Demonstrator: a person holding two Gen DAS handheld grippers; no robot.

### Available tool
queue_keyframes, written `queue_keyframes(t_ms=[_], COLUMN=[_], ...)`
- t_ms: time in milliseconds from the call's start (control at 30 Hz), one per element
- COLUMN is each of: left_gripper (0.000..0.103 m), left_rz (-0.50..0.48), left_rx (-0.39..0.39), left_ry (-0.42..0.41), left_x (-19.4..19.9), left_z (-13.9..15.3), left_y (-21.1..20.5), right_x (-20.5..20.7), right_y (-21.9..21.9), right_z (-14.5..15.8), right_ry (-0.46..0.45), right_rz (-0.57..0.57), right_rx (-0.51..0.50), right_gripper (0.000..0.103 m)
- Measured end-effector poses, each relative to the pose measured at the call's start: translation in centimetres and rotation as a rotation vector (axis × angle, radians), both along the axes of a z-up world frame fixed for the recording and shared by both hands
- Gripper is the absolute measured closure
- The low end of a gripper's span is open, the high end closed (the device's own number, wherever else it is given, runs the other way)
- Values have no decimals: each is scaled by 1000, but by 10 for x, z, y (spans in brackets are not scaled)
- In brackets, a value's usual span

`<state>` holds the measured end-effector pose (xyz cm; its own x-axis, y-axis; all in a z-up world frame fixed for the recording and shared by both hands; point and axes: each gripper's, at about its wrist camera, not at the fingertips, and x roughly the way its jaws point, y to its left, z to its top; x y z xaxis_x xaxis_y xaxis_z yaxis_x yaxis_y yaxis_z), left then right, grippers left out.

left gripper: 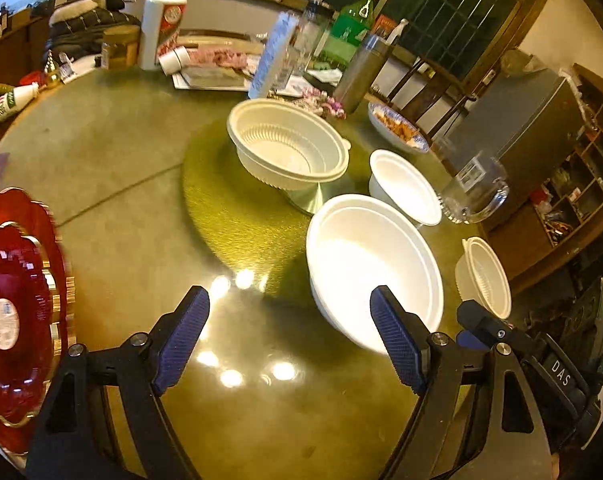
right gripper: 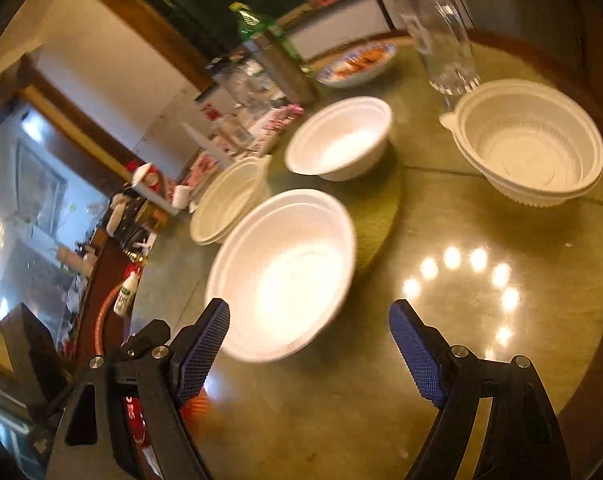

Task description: Organize plates and bowls

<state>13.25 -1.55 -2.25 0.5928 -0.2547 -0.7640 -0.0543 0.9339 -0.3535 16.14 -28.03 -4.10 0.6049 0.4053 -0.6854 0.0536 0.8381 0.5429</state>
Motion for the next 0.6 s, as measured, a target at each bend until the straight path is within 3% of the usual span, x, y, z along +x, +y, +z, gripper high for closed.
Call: queue_keyframes(t_ms=[133,333,400,467,533,600], left_gripper=[20,21,36,73,89,90], left_rz=[-1,-17,-19,-31,-76,-82], left_rx=[40,84,112,162,193,203], left_ry=[19,45,47,61,66,60], left_x=[13,26,29,31,30,25], left_z=[-10,-24,-29,-33,-36,-35], left_y=[-16,-33,-37,-41,-47,-47], right_x=[16,33,35,36,33,27], right_y=[-7,-10,-10,-9,-6,2], right_z=[-17,-32,-38,-41,-42,-38], right_ry=[37,77,95,102,99,86], right_rz=[-14,-21,-28,-27,-2,19], right_rx=[24,39,39,41,54,35], right_gripper=[24,44,56,86,92,97])
